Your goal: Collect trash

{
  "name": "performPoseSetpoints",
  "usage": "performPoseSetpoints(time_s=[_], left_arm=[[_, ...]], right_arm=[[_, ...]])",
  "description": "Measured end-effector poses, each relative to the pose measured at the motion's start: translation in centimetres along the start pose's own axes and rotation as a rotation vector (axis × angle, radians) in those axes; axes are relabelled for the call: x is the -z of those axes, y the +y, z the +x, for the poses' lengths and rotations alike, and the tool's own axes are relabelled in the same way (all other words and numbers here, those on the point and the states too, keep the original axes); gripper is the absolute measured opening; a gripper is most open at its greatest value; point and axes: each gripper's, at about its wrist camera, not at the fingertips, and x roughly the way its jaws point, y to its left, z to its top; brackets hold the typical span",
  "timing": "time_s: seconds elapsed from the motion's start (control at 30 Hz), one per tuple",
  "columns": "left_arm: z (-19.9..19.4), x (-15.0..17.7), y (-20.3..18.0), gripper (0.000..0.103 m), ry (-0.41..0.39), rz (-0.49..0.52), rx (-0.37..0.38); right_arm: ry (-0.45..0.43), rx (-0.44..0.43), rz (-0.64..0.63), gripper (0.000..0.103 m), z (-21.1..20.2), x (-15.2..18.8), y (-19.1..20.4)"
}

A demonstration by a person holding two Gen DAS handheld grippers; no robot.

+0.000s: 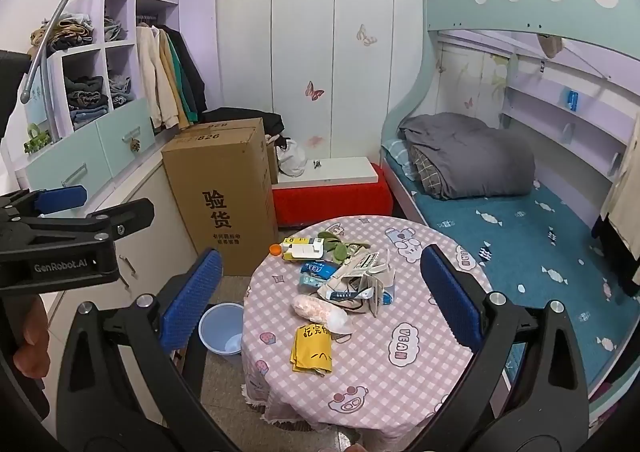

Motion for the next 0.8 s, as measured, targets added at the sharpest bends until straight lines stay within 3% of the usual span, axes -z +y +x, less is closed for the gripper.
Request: performPoseSetpoints(time_s=[0.8], left_arm=[[2.9,-1.6,-1.6,0.099,0.053,-0.003,0.011]], right_arm=[[0.056,-0.038,0.029,0.097,3.4,-1.0,-2.4]])
